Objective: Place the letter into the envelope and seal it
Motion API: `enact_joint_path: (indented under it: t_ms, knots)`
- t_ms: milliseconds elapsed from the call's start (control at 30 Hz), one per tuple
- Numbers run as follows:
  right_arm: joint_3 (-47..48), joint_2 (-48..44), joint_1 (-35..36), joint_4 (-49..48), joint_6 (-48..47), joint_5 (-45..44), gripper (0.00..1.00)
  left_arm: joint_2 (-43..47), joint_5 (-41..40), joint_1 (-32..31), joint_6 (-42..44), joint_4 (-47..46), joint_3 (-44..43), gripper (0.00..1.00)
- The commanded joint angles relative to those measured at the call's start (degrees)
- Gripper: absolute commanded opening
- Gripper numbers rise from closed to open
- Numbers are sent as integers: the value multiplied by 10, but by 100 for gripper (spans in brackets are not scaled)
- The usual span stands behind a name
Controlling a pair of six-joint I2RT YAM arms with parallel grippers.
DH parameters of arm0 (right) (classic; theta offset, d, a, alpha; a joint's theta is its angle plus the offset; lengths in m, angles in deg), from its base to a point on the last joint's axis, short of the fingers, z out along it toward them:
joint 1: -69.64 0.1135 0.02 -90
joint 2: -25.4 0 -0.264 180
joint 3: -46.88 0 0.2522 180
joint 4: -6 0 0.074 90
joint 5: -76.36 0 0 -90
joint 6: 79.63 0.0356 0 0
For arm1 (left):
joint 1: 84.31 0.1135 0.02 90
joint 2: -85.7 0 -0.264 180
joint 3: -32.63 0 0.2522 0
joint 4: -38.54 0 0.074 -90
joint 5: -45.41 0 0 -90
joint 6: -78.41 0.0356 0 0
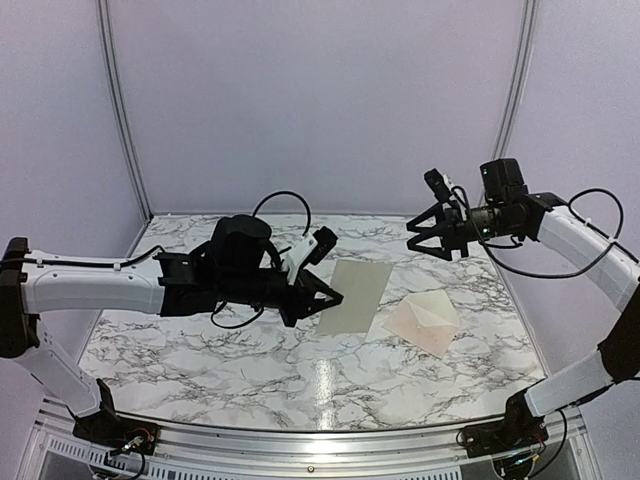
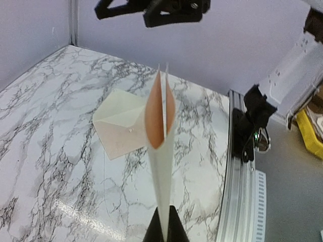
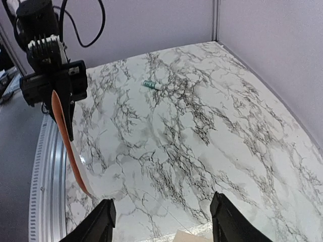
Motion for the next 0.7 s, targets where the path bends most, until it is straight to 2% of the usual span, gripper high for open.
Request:
enact_joint_path:
  t_ms: [0,133,267,433,667]
  knots:
    - [-32,-8,-28,-112,126,89,62,10,-60,3,-113,-170,11,0]
    - [-39,19,-30,-133,169,145,64,-2,-90,3,-155,-247,21,0]
    - [-41,33,-29,-133,173,197,72,-13,-97,3,-175,-273,22,0]
    - [-65,14,-25,-160,184,245,77,-25,-100,3,-204,-293,26,0]
    - [-77,2,19,-168,191,205,78,-47,-68,3,-219,-314,21,0]
